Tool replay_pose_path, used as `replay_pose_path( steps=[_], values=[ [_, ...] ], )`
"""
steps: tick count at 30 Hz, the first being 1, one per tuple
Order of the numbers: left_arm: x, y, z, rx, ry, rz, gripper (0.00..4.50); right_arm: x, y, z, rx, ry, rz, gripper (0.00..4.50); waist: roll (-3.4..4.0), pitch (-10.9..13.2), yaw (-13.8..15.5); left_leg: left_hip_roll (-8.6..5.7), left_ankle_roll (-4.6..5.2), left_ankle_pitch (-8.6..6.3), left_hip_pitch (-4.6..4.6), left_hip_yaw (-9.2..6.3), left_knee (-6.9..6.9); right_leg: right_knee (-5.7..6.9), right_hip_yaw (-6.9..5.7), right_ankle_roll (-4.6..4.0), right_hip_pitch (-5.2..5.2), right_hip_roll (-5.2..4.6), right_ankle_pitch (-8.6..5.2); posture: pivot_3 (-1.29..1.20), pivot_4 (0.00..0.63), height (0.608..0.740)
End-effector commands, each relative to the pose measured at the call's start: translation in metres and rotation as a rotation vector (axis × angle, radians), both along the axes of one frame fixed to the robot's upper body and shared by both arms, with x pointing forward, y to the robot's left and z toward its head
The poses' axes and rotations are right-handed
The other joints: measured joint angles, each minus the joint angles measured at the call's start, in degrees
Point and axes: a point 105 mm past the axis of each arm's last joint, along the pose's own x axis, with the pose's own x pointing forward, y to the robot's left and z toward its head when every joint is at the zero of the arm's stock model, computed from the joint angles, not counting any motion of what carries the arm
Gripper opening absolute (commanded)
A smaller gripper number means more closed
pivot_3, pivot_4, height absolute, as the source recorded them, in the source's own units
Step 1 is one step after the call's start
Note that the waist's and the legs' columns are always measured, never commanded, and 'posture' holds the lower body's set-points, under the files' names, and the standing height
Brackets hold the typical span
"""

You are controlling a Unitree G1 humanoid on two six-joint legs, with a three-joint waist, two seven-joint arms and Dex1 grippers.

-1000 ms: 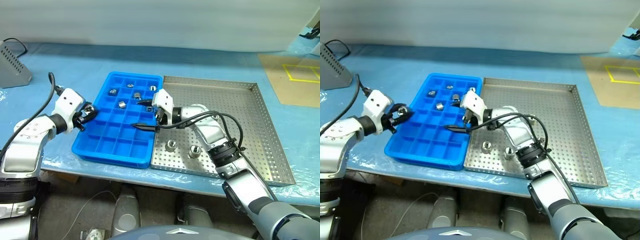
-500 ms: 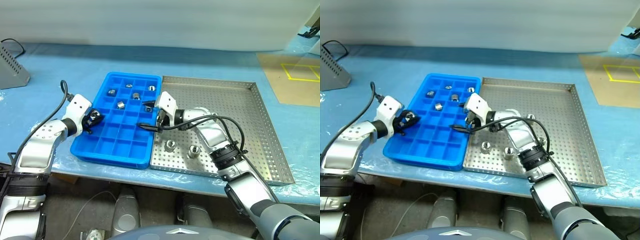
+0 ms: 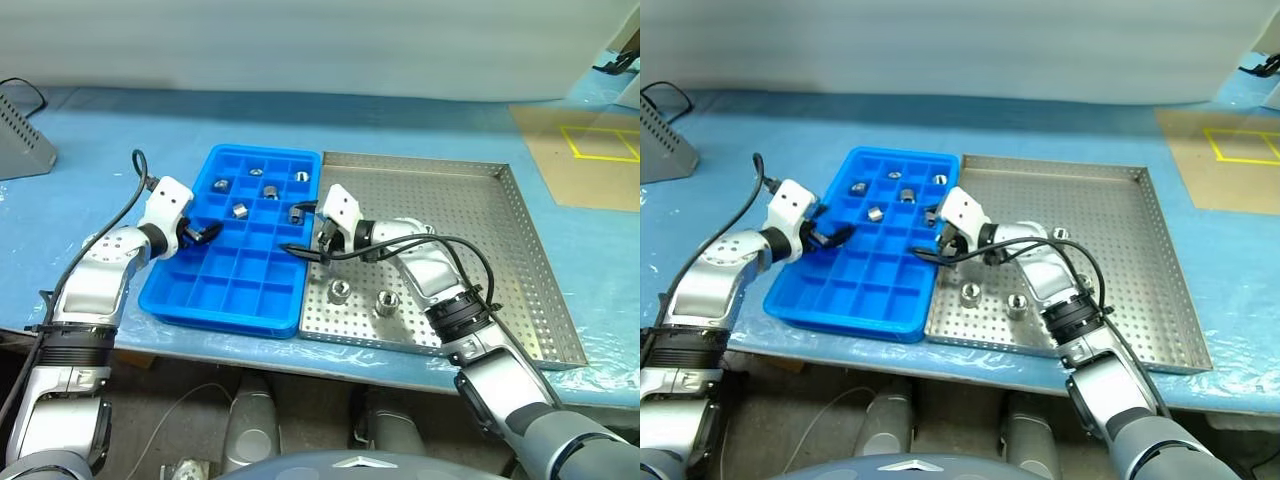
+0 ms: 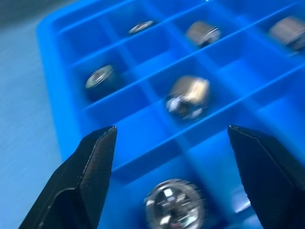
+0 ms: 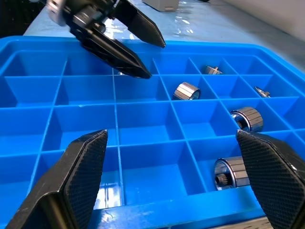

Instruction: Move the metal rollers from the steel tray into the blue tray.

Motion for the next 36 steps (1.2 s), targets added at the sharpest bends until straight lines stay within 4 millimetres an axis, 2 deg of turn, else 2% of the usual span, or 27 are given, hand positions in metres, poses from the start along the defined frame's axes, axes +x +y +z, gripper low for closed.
replay_pose_path(
  steps=[1, 4, 8, 12, 15, 20, 23, 26, 36],
  values=[
    [-0.027, -0.049, 0.036, -0.104, -0.015, -0.29, 3.95, 0.003, -0.018, 0.023, 0.055, -0.052, -0.061, 4.5, 0.0, 0.0, 0.06, 0.0, 0.0, 0.0, -0.01, 0.0, 0.0, 0.0, 0.0, 0.0, 0.0, 0.0, 0.0, 0.15, 0.15, 0.74],
    [-0.037, -0.085, 0.051, -0.151, 0.027, -0.487, 3.95, -0.001, -0.049, 0.031, 0.072, -0.025, -0.126, 4.5, 0.01, 0.0, 0.22, -0.01, -0.01, 0.01, -0.03, 0.03, 0.06, 0.01, 0.0, 0.0, 0.09, -0.03, 0.0, 0.02, 0.15, 0.74],
    [-0.033, -0.109, 0.05, -0.097, 0.066, -0.633, 3.95, -0.014, -0.079, 0.035, 0.077, 0.012, -0.183, 4.5, 0.03, -0.01, -1.44, -0.02, 0.01, 0.04, 0.24, 0.08, 0.13, 0.05, 0.09, 0.06, 0.31, -0.02, 0.03, -0.08, 0.15, 0.74],
    [-0.029, -0.132, 0.017, 0.097, 0.119, -0.814, 3.95, -0.033, -0.115, 0.022, 0.036, 0.065, -0.297, 4.5, 0.15, -0.08, -3.41, -0.04, -0.01, 0.07, 0.42, 0.09, 0.03, -0.01, 0.21, 0.18, 0.39, 0.05, -0.04, -0.21, 0.15, 0.74],
    [-0.03, -0.142, -0.006, 0.216, 0.156, -0.939, 3.95, -0.052, -0.129, 0.012, 0.013, 0.101, -0.356, 4.5, 0.17, -0.1, -5.17, -0.08, 0.05, 0.03, 0.38, 0.12, 0.02, -0.15, 0.3, 0.14, 0.39, 0.07, 0.0, -0.3, 0.15, 0.74],
    [-0.034, -0.147, -0.03, 0.335, 0.215, -1.099, 3.95, -0.077, -0.133, 0.0, 0.007, 0.144, -0.428, 4.5, 0.17, -0.1, -7.76, -0.09, 0.16, -0.03, 0.37, 0.18, 0.06, -0.18, 0.43, 0.17, 0.35, 0.14, -0.01, -0.42, 0.15, 0.74],
    [-0.034, -0.153, -0.031, 0.354, 0.223, -1.161, 3.95, -0.084, -0.134, -0.006, 0.002, 0.154, -0.48, 4.5, 0.16, -0.11, -8.12, -0.09, 0.36, -0.15, 0.47, 0.24, 0.12, -0.18, 0.48, 0.38, 0.41, 0.14, -0.11, -0.45, 0.15, 0.74],
    [-0.034, -0.153, -0.033, 0.393, 0.222, -1.195, 3.95, -0.085, -0.134, -0.01, 0.008, 0.154, -0.519, 4.5, 0.16, -0.11, -8.79, -0.14, 0.4, -0.17, 0.5, 0.33, 0.23, -0.18, 0.57, 0.67, 0.45, 0.07, -0.17, -0.46, 0.15, 0.74],
    [-0.029, -0.153, -0.053, 0.572, 0.241, -1.19, 3.95, -0.079, -0.139, -0.016, -0.012, 0.142, -0.575, 4.5, 0.16, -0.13, -9.56, -0.14, 0.61, -0.3, 0.53, 0.35, 0.38, -0.19, 0.61, 0.7, 0.55, 0.07, -0.15, -0.46, 0.15, 0.74]
  ],
)
